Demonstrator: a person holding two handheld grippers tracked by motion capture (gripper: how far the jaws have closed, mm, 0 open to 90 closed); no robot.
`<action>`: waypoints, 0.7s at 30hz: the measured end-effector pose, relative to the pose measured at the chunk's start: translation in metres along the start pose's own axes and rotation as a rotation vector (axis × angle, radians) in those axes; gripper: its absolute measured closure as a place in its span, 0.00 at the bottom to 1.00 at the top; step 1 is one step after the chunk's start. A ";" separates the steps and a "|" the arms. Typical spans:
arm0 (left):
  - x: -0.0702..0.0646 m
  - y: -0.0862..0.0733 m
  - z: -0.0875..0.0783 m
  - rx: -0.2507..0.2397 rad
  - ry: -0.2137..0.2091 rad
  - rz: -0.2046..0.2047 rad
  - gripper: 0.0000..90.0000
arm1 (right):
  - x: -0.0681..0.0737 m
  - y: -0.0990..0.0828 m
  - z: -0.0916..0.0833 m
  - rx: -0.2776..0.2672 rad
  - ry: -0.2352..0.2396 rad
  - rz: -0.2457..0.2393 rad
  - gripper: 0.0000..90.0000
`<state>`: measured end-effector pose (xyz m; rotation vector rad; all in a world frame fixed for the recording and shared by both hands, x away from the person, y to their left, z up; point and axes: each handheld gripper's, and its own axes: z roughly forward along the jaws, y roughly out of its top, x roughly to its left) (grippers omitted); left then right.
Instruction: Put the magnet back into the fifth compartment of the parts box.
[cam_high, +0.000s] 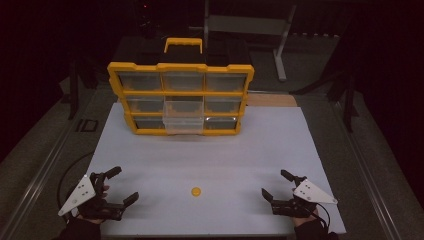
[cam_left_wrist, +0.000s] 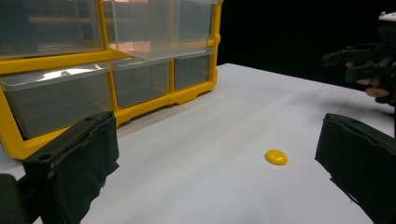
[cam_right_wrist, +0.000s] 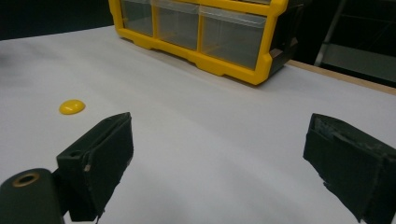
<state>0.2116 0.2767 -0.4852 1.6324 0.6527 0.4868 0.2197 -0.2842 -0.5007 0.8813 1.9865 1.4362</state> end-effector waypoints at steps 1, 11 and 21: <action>0.000 0.003 0.000 -0.001 -0.005 0.002 0.00 | 0.000 0.000 0.000 0.000 0.000 0.000 0.09; 0.001 0.033 0.014 0.003 -0.067 0.031 0.00 | 0.001 0.000 0.000 -0.001 0.000 -0.004 0.09; -0.005 0.051 0.030 0.012 -0.121 0.052 0.00 | 0.001 -0.001 0.001 0.001 0.003 -0.004 0.09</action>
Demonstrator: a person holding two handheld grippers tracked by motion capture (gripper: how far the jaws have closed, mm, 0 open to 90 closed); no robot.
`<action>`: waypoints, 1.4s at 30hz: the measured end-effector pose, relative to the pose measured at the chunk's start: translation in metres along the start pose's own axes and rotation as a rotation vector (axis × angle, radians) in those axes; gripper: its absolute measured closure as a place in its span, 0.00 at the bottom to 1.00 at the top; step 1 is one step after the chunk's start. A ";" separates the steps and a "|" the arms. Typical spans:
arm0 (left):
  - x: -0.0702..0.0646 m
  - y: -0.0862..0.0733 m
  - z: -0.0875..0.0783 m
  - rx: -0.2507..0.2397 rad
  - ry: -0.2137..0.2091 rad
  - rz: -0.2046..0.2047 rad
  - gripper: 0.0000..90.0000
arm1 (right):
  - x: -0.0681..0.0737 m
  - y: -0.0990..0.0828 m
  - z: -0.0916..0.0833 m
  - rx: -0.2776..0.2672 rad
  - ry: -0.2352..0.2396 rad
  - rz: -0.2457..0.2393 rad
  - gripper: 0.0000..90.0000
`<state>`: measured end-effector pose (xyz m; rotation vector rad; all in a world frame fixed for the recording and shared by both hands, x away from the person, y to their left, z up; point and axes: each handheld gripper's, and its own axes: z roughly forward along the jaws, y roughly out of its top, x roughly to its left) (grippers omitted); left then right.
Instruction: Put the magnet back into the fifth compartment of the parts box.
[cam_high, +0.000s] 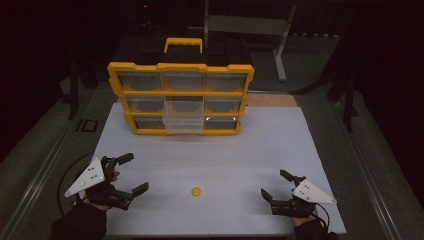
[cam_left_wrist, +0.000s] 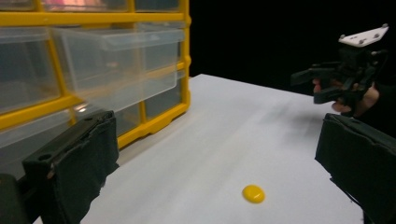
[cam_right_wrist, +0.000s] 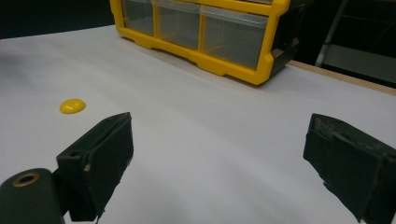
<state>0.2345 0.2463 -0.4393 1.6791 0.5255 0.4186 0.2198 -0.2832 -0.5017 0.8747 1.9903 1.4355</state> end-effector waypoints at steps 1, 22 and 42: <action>-0.001 0.002 0.003 0.003 -0.012 0.004 0.00 | 0.000 0.000 0.000 0.004 0.003 0.006 0.09; -0.014 0.024 0.056 0.036 -0.141 0.025 0.00 | 0.001 0.000 0.000 -0.011 0.002 0.001 0.09; -0.022 0.027 0.088 0.082 -0.205 0.042 0.00 | 0.001 0.000 0.000 -0.011 0.007 0.003 0.09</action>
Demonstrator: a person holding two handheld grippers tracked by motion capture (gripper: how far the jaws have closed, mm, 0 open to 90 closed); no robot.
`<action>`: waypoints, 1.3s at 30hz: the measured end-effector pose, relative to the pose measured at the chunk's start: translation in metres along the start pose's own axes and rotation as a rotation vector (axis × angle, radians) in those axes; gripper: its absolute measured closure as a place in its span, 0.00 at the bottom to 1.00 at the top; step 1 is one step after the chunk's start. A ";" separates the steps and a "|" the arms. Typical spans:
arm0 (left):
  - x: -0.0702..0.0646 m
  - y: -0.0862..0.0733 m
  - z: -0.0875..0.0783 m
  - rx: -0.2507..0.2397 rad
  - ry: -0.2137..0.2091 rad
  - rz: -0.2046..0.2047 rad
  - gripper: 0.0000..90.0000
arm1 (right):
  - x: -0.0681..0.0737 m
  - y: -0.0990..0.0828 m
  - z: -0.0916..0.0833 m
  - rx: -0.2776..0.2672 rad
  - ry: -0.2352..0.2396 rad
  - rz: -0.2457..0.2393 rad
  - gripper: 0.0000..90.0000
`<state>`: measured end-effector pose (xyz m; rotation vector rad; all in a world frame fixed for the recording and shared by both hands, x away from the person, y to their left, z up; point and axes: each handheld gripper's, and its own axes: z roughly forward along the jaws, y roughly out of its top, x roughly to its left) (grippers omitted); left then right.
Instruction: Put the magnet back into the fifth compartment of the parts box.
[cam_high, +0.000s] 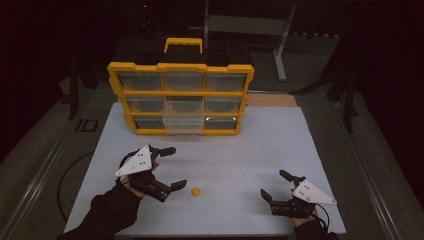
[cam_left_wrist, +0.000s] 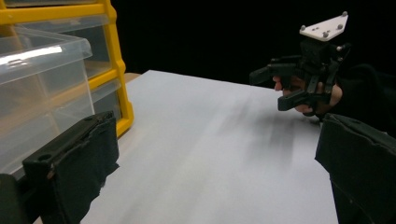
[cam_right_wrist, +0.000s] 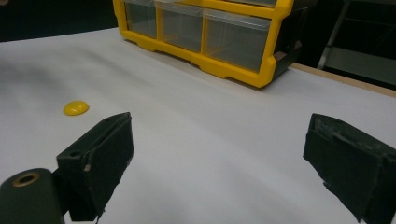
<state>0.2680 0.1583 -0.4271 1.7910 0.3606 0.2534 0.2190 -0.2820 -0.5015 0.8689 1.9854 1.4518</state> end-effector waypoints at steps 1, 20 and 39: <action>0.000 0.000 0.001 0.001 -0.006 0.002 0.00 | 0.000 0.000 0.000 0.000 0.000 -0.002 0.09; -0.004 -0.016 0.037 0.114 -0.048 -0.004 0.00 | 0.000 0.000 0.000 -0.003 0.009 0.002 0.09; -0.003 -0.050 0.061 0.296 -0.070 0.018 0.03 | 0.001 -0.001 0.000 -0.003 0.015 -0.002 0.09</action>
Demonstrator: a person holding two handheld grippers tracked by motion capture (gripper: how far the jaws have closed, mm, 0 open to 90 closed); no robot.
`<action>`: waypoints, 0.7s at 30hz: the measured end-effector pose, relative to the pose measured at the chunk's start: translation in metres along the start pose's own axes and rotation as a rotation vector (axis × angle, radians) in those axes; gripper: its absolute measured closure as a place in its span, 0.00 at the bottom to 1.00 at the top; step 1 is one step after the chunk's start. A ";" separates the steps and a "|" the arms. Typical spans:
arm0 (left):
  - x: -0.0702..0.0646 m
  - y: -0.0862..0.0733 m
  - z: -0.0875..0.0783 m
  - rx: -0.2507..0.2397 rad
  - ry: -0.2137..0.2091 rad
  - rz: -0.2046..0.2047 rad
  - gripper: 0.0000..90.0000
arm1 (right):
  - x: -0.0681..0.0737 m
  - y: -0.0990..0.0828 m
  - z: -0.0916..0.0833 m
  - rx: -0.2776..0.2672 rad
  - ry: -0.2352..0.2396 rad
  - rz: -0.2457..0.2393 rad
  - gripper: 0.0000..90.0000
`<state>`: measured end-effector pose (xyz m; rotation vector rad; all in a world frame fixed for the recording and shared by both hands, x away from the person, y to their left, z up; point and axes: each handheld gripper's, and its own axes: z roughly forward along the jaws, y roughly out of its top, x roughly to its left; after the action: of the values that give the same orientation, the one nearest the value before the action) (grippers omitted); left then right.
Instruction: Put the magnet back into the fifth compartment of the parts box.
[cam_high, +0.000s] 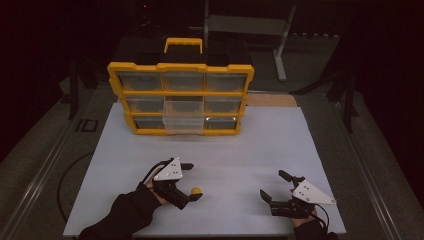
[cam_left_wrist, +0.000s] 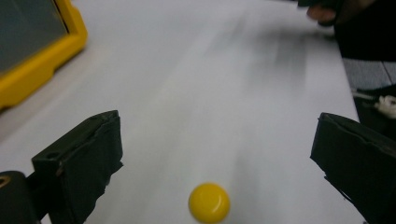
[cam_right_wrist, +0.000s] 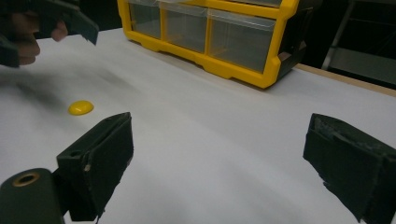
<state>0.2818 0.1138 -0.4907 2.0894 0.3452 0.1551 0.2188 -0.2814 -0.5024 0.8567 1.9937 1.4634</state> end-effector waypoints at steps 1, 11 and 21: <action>0.000 -0.001 0.001 0.008 0.002 0.000 0.04 | 0.000 0.000 0.000 0.000 -0.001 -0.001 0.09; -0.001 -0.010 0.012 0.116 0.000 0.040 0.05 | 0.000 0.000 0.000 -0.004 -0.004 0.002 0.09; 0.004 -0.017 0.019 0.202 -0.023 0.048 0.15 | 0.000 0.000 0.000 0.000 0.000 0.000 0.09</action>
<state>0.2874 0.1073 -0.5151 2.2989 0.3073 0.1292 0.2188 -0.2813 -0.5026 0.8570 1.9932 1.4635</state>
